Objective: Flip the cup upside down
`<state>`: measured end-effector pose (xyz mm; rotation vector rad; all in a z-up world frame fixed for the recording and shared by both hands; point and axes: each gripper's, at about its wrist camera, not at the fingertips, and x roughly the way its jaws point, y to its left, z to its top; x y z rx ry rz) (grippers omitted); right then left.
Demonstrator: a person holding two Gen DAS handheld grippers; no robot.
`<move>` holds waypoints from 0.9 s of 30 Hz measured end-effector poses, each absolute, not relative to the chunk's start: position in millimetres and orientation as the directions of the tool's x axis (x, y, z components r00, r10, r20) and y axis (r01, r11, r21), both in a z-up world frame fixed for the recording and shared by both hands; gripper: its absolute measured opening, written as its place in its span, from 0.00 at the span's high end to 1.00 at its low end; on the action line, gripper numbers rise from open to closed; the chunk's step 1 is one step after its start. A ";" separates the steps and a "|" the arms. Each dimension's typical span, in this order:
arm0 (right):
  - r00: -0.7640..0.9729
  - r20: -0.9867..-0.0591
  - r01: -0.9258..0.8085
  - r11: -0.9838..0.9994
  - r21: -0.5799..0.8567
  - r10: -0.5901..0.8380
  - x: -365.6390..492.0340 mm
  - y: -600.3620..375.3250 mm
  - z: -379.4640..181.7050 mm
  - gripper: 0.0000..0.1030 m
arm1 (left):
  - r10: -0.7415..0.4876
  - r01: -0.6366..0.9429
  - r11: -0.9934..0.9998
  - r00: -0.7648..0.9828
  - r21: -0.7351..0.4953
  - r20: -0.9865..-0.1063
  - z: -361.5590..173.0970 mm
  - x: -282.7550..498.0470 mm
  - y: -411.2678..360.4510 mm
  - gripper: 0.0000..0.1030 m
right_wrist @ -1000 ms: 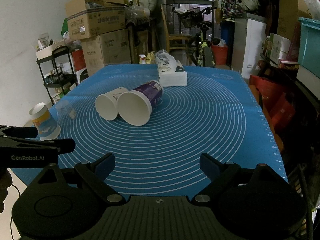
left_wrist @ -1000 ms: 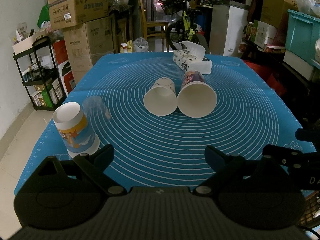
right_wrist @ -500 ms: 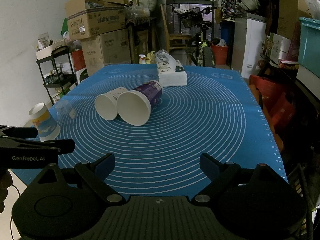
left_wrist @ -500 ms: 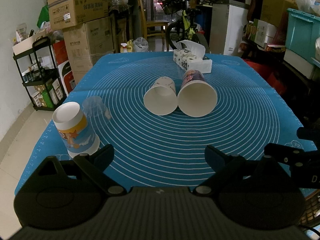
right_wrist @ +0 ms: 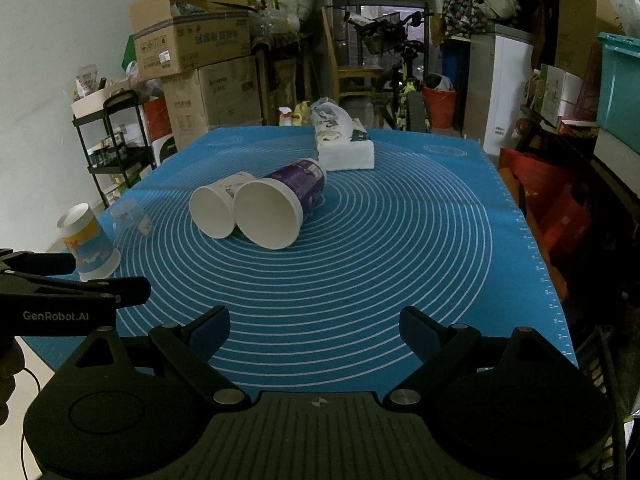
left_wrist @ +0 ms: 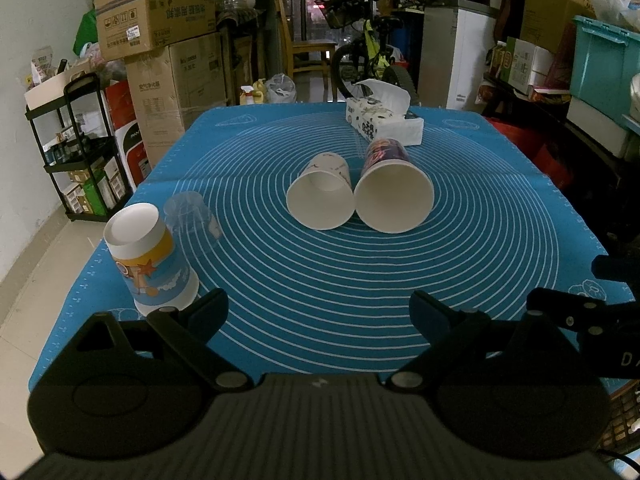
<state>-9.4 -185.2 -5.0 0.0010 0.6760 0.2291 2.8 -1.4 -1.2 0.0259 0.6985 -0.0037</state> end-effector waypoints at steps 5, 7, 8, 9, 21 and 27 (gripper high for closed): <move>0.755 -0.621 -0.211 0.975 0.075 0.211 -9.6 -184.9 -4.5 0.11 | 0.005 0.013 1.000 0.766 0.023 -0.643 -1.4 2.8 -1.6 0.07; 0.754 -0.622 -0.211 0.975 0.074 0.211 -6.6 -182.7 -9.8 0.11 | 0.006 0.011 1.000 0.766 0.023 -0.643 -1.5 2.9 -1.6 0.07; 0.754 -0.623 -0.212 0.975 0.072 0.210 -6.3 -182.0 -10.8 0.11 | 0.006 0.011 1.000 0.765 0.022 -0.645 -2.2 3.2 -1.2 0.07; 0.754 -0.622 -0.212 0.975 0.071 0.210 -7.5 -181.8 -11.4 0.11 | 0.007 0.010 1.000 0.764 0.022 -0.646 -2.5 3.4 -1.0 0.07; 0.753 -0.624 -0.209 0.975 0.074 0.209 -6.6 -184.3 -16.4 0.11 | 0.006 0.012 1.000 0.765 0.023 -0.644 -5.5 4.6 0.9 0.07; 0.767 -0.608 -0.194 0.977 0.087 0.207 9.2 -185.7 -17.4 0.11 | 0.028 0.007 0.999 0.781 0.054 -0.623 -1.8 34.1 9.2 0.07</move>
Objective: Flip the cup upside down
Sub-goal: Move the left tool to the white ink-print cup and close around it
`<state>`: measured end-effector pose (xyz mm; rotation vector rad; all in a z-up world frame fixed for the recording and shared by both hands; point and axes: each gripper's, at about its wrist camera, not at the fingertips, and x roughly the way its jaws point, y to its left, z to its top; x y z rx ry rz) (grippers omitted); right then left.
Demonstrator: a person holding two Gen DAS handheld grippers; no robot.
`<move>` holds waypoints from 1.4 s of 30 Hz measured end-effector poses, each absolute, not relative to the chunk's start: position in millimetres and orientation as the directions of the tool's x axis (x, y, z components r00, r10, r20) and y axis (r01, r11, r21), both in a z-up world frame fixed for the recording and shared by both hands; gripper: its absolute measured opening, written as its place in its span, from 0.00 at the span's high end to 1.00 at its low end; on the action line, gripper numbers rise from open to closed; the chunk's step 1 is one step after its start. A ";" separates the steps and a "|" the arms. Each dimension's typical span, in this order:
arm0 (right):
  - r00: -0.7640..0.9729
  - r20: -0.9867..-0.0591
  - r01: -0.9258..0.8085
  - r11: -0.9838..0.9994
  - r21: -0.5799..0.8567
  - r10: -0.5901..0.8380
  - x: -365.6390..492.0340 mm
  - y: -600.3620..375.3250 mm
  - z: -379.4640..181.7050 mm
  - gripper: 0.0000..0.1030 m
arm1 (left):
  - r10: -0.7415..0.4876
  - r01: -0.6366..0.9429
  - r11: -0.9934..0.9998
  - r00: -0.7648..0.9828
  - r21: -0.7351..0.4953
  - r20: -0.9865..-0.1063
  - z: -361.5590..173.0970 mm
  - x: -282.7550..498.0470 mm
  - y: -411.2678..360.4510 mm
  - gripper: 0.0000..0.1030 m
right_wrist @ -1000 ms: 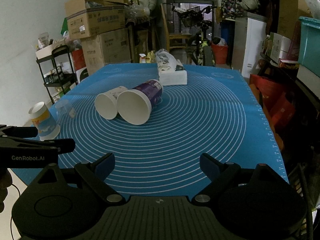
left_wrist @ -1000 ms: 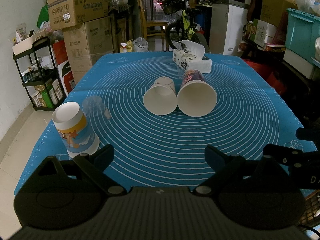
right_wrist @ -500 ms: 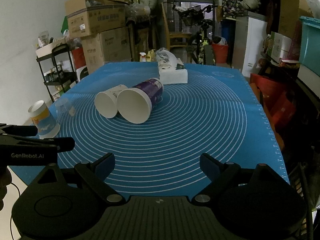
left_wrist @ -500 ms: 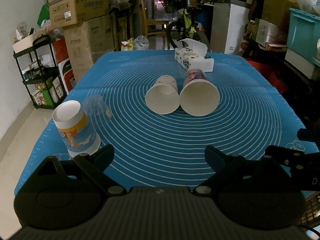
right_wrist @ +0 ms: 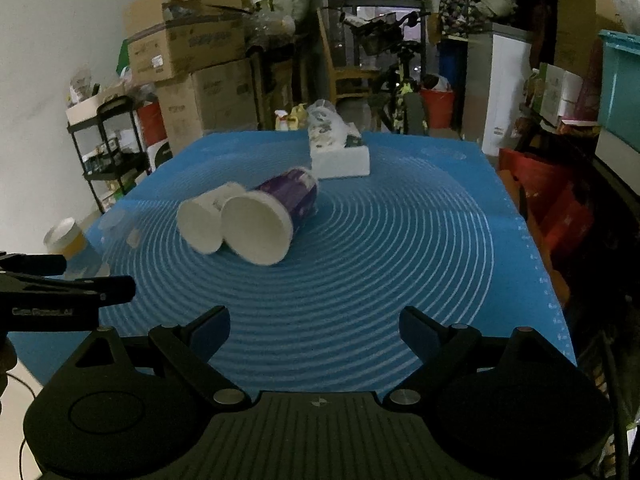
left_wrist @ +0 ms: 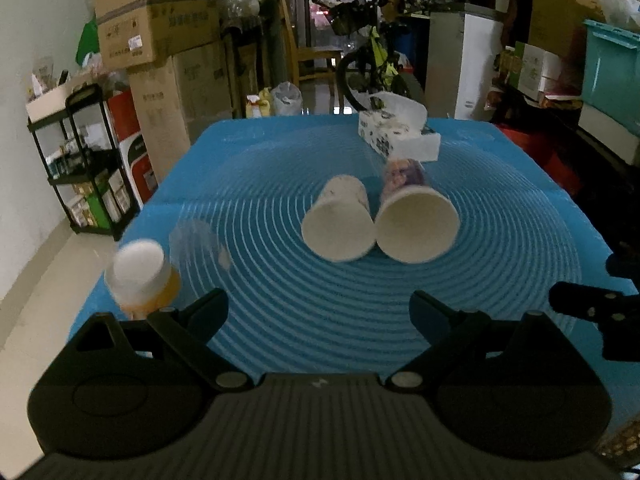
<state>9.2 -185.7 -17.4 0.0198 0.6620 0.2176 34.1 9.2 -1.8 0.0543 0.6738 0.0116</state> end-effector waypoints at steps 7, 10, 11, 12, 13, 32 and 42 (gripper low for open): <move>0.789 -0.584 -0.177 0.980 0.086 0.194 51.1 -191.4 -6.5 0.11 | 0.040 -0.018 0.999 0.786 0.042 -0.617 0.5 90.4 17.5 0.06; 0.797 -0.576 -0.164 0.983 0.086 0.184 67.1 -194.8 -4.7 0.11 | 0.038 -0.032 0.999 0.777 0.020 -0.628 -2.8 116.9 21.5 0.07; 0.798 -0.574 -0.160 0.983 0.087 0.181 71.6 -196.1 -4.7 0.11 | 0.034 -0.038 0.999 0.774 0.007 -0.632 -3.9 125.8 23.0 0.07; 0.800 -0.573 -0.157 0.984 0.088 0.179 76.1 -197.4 -4.6 0.11 | 0.030 -0.041 0.999 0.772 -0.003 -0.636 -6.1 132.6 24.4 0.07; 0.801 -0.573 -0.154 0.984 0.088 0.176 80.7 -198.3 -4.6 0.11 | 0.026 -0.042 0.999 0.769 -0.010 -0.639 -9.1 140.1 26.6 0.07; 0.774 -0.616 -0.114 0.989 0.094 0.147 112.9 -206.7 -29.0 0.11 | -0.134 0.034 0.988 0.687 -0.152 -0.715 -34.9 183.1 27.9 0.14; 0.772 -0.621 -0.097 0.991 0.093 0.134 114.9 -208.8 -30.6 0.11 | -0.196 0.106 0.980 0.664 -0.169 -0.721 -32.1 181.3 13.7 0.50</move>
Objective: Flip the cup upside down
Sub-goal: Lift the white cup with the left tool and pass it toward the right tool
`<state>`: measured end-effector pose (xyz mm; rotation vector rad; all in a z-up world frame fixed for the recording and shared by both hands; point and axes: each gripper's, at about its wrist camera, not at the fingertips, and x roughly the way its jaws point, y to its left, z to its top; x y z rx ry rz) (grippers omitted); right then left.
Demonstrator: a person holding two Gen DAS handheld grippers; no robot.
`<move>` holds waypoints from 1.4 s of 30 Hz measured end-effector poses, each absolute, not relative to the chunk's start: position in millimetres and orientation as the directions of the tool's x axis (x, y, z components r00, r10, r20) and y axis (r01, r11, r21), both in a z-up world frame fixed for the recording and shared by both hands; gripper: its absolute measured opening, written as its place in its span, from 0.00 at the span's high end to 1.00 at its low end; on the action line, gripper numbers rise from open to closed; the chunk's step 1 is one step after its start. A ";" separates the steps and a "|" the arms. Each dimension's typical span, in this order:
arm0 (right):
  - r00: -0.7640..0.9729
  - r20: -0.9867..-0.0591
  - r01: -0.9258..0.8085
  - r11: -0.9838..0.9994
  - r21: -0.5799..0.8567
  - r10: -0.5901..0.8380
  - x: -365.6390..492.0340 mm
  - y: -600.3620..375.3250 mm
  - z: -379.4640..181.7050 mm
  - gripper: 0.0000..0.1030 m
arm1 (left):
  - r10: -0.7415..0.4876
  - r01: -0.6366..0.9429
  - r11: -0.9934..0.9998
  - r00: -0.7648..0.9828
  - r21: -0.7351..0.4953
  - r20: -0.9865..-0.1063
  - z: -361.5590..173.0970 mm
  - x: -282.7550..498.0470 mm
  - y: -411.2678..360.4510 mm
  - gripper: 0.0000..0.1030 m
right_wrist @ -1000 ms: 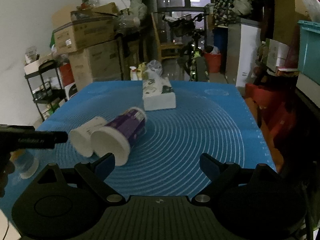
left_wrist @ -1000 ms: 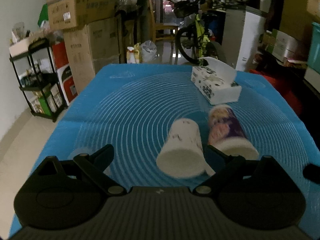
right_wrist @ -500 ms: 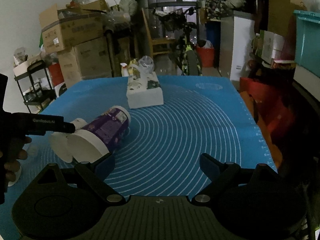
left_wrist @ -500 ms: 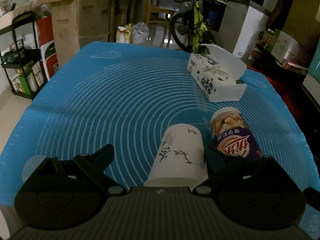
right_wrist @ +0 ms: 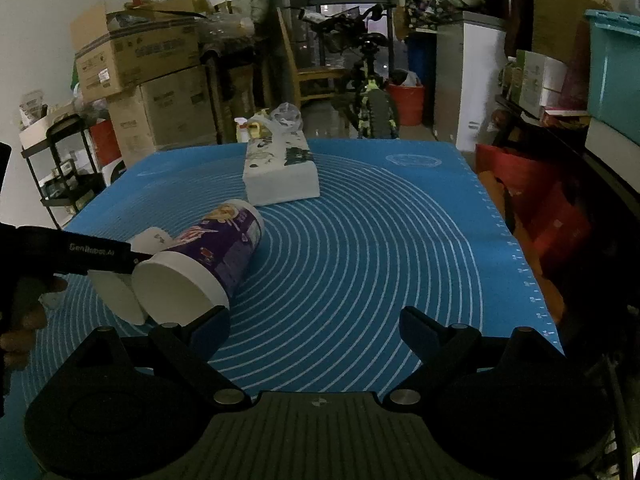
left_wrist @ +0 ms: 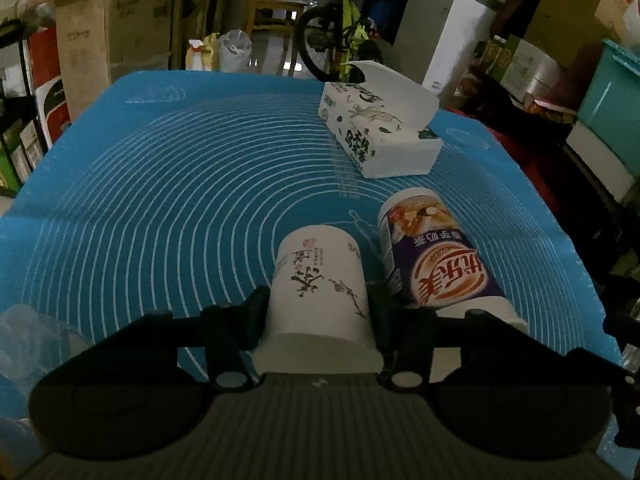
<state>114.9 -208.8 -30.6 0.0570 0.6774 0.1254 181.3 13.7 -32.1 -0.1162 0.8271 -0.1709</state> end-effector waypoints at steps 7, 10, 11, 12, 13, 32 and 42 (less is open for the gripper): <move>0.774 -0.619 -0.096 0.991 0.092 0.133 113.3 -205.3 -27.9 0.11 | -0.178 0.104 0.984 0.671 -0.146 -0.720 -21.2 167.9 12.3 0.51; 0.780 -0.611 -0.098 0.991 0.094 0.136 108.5 -207.1 -24.8 0.11 | -0.156 0.092 0.988 0.679 -0.127 -0.717 -14.1 150.1 12.9 0.51; 0.782 -0.608 -0.100 0.990 0.095 0.138 106.2 -207.2 -23.2 0.11 | -0.152 0.091 0.988 0.680 -0.123 -0.718 -12.8 143.8 13.5 0.51; 0.783 -0.606 -0.103 0.990 0.095 0.139 103.6 -207.9 -22.0 0.11 | -0.148 0.092 0.989 0.679 -0.116 -0.719 -12.1 137.2 13.3 0.51; 0.785 -0.604 -0.106 0.990 0.095 0.142 100.6 -209.3 -21.0 0.11 | -0.139 0.089 0.990 0.681 -0.107 -0.719 -11.5 129.0 13.3 0.51; 0.745 -0.640 -0.162 0.982 0.098 0.186 50.0 -197.7 -21.7 0.11 | -0.179 0.096 0.983 0.649 -0.154 -0.740 -37.9 67.3 -10.0 0.40; 0.742 -0.642 -0.174 0.980 0.096 0.194 47.1 -195.5 -19.9 0.11 | -0.147 0.092 0.989 0.657 -0.114 -0.740 -38.1 61.6 -9.0 0.13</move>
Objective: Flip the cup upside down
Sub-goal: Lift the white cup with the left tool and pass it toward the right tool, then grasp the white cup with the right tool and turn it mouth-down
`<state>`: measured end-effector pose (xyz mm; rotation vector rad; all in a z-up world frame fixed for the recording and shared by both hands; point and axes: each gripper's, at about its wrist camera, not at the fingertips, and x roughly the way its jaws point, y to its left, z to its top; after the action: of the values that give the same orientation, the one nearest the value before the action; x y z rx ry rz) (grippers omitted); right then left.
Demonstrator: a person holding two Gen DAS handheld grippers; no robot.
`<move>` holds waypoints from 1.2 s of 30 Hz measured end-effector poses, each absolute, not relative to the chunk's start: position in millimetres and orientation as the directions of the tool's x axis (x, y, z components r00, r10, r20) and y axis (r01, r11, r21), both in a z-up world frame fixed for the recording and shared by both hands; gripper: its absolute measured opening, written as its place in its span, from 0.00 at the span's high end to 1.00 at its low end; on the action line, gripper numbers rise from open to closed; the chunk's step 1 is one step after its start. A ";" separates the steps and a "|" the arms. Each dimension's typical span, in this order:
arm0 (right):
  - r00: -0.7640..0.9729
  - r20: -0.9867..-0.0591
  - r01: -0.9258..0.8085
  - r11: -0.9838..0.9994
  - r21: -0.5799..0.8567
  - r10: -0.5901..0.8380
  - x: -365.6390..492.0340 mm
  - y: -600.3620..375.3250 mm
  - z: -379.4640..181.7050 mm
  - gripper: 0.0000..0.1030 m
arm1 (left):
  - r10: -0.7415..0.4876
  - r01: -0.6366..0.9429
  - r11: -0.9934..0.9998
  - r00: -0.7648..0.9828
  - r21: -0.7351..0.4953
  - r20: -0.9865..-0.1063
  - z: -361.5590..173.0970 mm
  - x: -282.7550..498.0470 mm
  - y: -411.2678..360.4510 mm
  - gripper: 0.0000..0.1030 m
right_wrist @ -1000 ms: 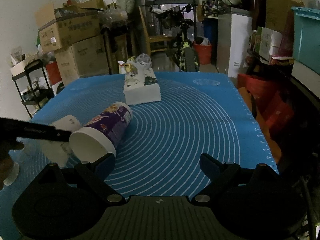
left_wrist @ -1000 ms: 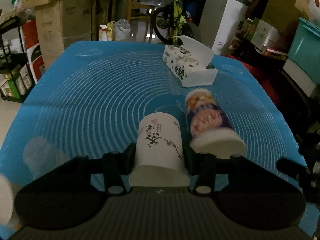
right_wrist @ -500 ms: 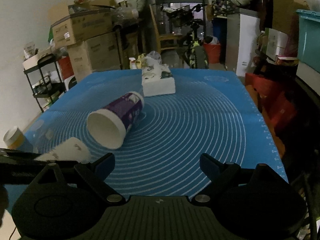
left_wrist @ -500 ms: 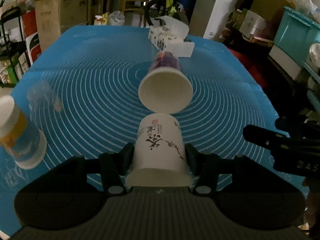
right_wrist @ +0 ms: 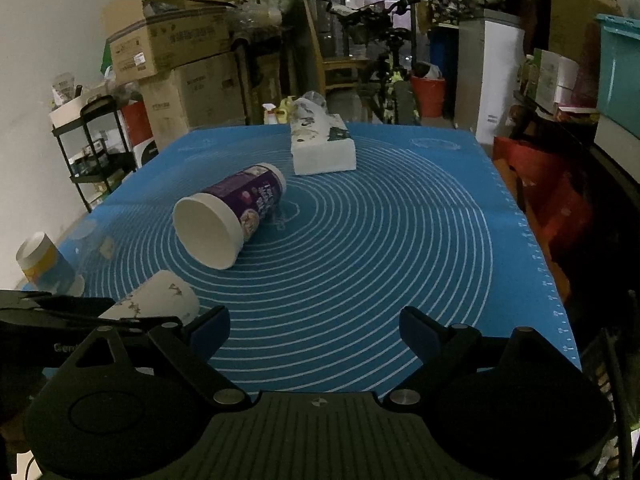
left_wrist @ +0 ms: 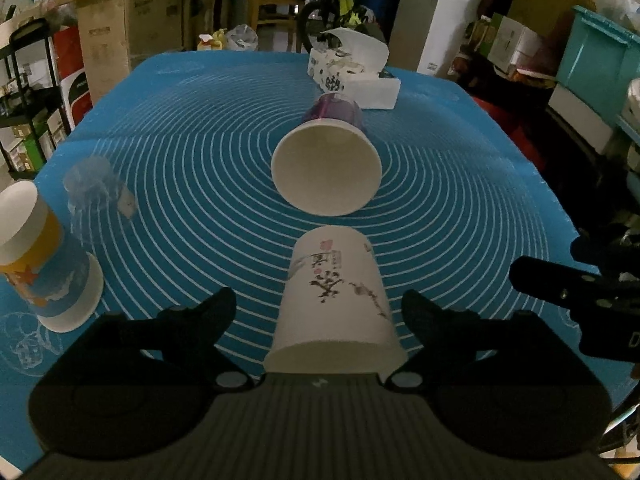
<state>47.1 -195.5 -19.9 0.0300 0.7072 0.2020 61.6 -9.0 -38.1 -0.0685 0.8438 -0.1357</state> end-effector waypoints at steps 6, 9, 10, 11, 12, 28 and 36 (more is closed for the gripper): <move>0.740 -0.642 -0.188 0.978 0.090 0.202 47.0 -191.5 -17.1 0.11 | -0.152 0.099 0.988 0.662 -0.116 -0.734 -35.3 57.9 -7.7 0.10; 0.739 -0.643 -0.187 0.978 0.089 0.200 47.1 -191.4 -15.6 0.11 | -0.159 0.105 0.987 0.669 -0.120 -0.726 -29.7 54.0 -5.4 0.09; 0.740 -0.643 -0.186 0.978 0.089 0.200 47.2 -190.8 -15.5 0.11 | -0.162 0.106 0.987 0.674 -0.123 -0.721 -26.4 52.0 -3.9 0.09; 0.740 -0.642 -0.187 0.978 0.090 0.200 47.4 -190.2 -14.9 0.11 | -0.161 0.107 0.987 0.676 -0.120 -0.719 -23.4 49.9 -2.9 0.09; 0.738 -0.643 -0.190 0.977 0.093 0.204 47.7 -189.7 -14.0 0.11 | -0.158 0.107 0.987 0.680 -0.116 -0.716 -19.8 47.8 -1.0 0.08; 0.559 -0.740 -0.295 0.924 0.245 0.374 94.1 -133.8 -1.6 0.12 | -0.094 0.072 0.996 0.723 -0.061 -0.684 0.0 17.6 57.4 0.00; 0.412 -0.805 -0.216 0.904 0.369 0.427 129.5 -109.6 -24.4 0.18 | -0.108 0.064 0.994 0.708 -0.089 -0.698 -7.6 16.7 76.8 0.00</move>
<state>129.5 -109.6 -24.4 0.2207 1.0739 0.4081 16.7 76.8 -7.6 -0.0602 0.7781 -0.0954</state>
